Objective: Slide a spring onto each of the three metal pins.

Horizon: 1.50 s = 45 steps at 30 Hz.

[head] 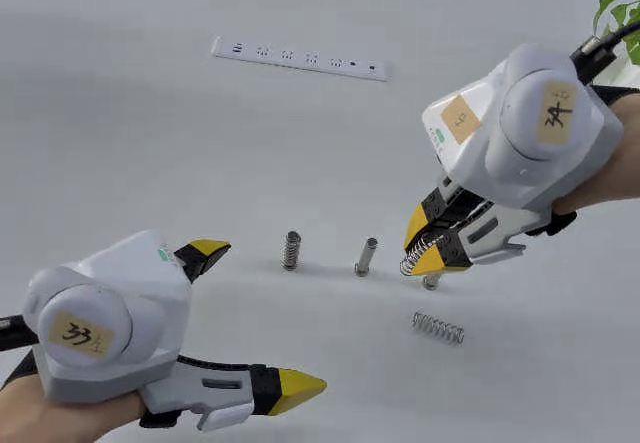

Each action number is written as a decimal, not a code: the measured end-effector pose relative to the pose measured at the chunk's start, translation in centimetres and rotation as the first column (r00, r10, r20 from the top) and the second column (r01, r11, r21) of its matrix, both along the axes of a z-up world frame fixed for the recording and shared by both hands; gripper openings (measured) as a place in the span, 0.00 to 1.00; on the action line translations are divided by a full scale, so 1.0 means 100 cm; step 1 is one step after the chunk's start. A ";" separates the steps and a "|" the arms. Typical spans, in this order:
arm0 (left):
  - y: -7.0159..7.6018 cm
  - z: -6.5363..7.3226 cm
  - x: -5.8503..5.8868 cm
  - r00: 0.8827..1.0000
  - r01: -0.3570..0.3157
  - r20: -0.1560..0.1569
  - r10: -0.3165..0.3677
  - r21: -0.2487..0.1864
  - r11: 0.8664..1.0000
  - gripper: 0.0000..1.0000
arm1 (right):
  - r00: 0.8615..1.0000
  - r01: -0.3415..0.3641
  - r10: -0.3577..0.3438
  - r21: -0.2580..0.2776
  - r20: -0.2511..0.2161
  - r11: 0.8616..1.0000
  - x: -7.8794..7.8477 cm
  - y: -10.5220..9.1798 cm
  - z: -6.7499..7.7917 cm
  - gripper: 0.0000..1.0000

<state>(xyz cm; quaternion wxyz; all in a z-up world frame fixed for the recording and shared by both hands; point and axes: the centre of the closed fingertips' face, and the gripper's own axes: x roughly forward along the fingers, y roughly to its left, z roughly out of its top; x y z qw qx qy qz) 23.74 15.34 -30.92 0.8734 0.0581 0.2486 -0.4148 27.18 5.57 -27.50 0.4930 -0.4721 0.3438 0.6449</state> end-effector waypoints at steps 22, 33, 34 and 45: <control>0.002 -0.001 0.004 1.000 -0.021 -0.009 0.021 -0.013 1.000 0.95 | 0.999 -0.035 0.036 -0.042 0.035 0.999 0.030 0.013 -0.016 0.08; 0.003 -0.003 0.004 1.000 -0.026 -0.018 0.026 -0.017 1.000 0.95 | 0.998 -0.044 0.046 -0.041 0.031 0.998 0.033 0.020 -0.020 0.08; 0.003 -0.002 0.005 1.000 -0.026 -0.018 0.025 -0.018 1.000 0.95 | 0.998 -0.045 0.046 -0.041 0.031 0.998 0.033 0.020 -0.020 0.08; 0.004 -0.008 0.003 0.999 -0.026 -0.033 0.026 -0.015 1.000 0.94 | 0.998 -0.055 0.056 -0.050 0.023 0.997 0.029 0.024 -0.024 0.08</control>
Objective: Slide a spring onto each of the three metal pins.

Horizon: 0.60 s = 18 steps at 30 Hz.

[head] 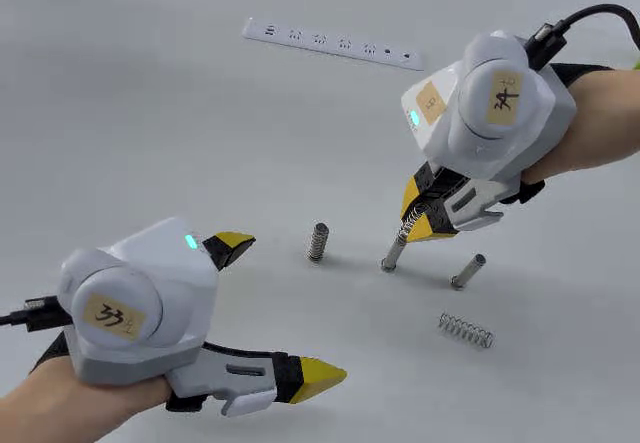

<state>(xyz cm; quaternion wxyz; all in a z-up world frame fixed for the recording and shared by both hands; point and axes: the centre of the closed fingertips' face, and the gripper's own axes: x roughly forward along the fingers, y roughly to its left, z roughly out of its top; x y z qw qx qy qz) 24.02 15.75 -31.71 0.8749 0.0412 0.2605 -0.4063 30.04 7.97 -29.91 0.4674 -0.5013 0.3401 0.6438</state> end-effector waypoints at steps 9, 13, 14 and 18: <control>0.002 -0.003 0.000 1.000 -0.004 -0.010 0.004 -0.002 1.000 0.93 | 1.000 0.002 -0.002 -0.002 -0.007 1.000 0.005 0.000 -0.005 0.08; 0.002 -0.004 0.000 1.000 -0.005 -0.014 0.004 -0.003 1.000 0.92 | 1.000 -0.001 0.001 -0.007 -0.009 1.000 0.006 0.000 -0.008 0.08; 0.001 -0.004 0.000 1.000 -0.005 -0.015 0.005 -0.003 1.000 0.93 | 1.000 -0.003 0.003 -0.010 -0.009 1.000 0.006 -0.001 -0.008 0.08; 0.001 -0.006 0.000 1.000 -0.005 -0.018 0.005 -0.003 1.000 0.92 | 1.000 -0.003 0.003 -0.010 -0.011 1.000 0.006 -0.001 -0.011 0.08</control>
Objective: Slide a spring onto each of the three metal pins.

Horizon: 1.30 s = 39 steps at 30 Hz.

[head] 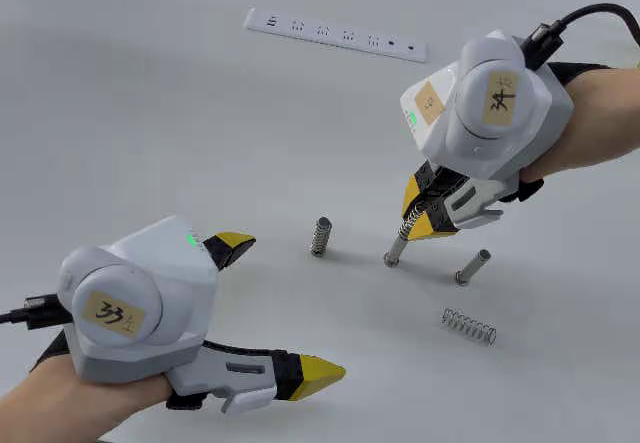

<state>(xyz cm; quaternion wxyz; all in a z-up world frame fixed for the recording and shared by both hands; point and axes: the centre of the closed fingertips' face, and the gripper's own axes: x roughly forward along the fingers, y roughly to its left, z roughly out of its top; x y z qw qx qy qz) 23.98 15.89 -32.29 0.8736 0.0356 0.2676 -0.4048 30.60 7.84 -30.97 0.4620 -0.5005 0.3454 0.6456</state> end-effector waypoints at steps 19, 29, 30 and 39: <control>0.003 -0.005 -0.002 1.000 -0.011 -0.020 0.011 -0.001 1.000 0.91 | 1.000 -0.004 0.004 -0.025 -0.024 1.000 -0.001 -0.001 -0.033 0.08; 0.004 -0.006 -0.002 1.000 -0.015 -0.024 0.015 -0.003 1.000 0.90 | 1.000 -0.001 0.001 -0.029 -0.027 1.000 -0.008 0.002 -0.041 0.08; 0.004 -0.006 -0.002 1.000 -0.015 -0.024 0.015 -0.004 1.000 0.90 | 1.000 -0.002 0.001 -0.029 -0.028 1.000 -0.009 0.002 -0.041 0.08; 0.002 -0.008 -0.004 0.999 -0.014 -0.032 0.014 -0.006 1.000 0.90 | 1.000 -0.003 0.002 -0.028 -0.025 1.000 -0.007 0.002 -0.047 0.08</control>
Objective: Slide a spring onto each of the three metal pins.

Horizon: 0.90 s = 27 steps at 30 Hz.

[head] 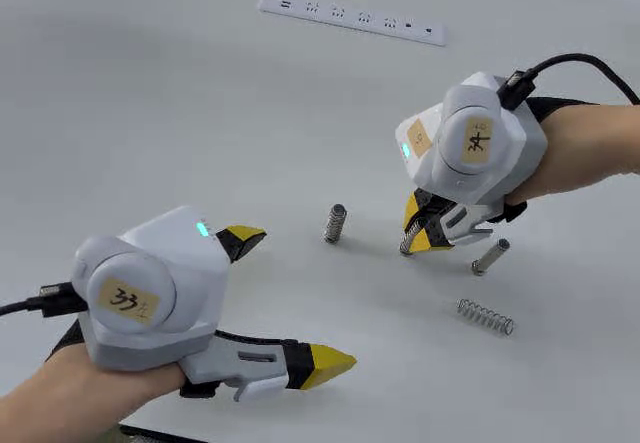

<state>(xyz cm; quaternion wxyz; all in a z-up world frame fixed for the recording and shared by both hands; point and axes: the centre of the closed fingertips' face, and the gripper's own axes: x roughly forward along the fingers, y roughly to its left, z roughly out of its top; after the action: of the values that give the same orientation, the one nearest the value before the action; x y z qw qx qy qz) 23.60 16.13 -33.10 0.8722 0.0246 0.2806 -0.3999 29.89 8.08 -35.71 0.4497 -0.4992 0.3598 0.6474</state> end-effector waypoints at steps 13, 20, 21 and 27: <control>-0.001 0.000 -0.002 1.000 -0.007 -0.004 0.007 -0.007 1.000 0.90 | 1.000 -0.002 0.002 0.006 0.006 1.000 -0.001 0.001 -0.004 0.08; -0.001 0.000 -0.003 1.000 -0.007 -0.003 0.007 -0.006 1.000 0.90 | 1.000 0.003 -0.003 0.013 0.004 1.000 0.000 0.001 -0.005 0.09; -0.001 0.001 -0.003 1.000 -0.009 -0.003 0.009 -0.009 1.000 0.90 | 1.000 0.004 -0.004 0.014 0.005 1.000 0.001 0.001 -0.005 0.09; -0.002 0.003 -0.003 1.000 -0.005 0.000 0.005 -0.012 1.000 0.90 | 0.999 0.027 -0.028 0.034 0.020 0.999 0.005 0.001 -0.004 0.31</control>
<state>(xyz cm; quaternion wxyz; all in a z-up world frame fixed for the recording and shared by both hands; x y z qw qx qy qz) 23.31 15.95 -32.85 0.8733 0.0188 0.2784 -0.3994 30.41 8.21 -36.12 0.4707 -0.4933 0.3508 0.6419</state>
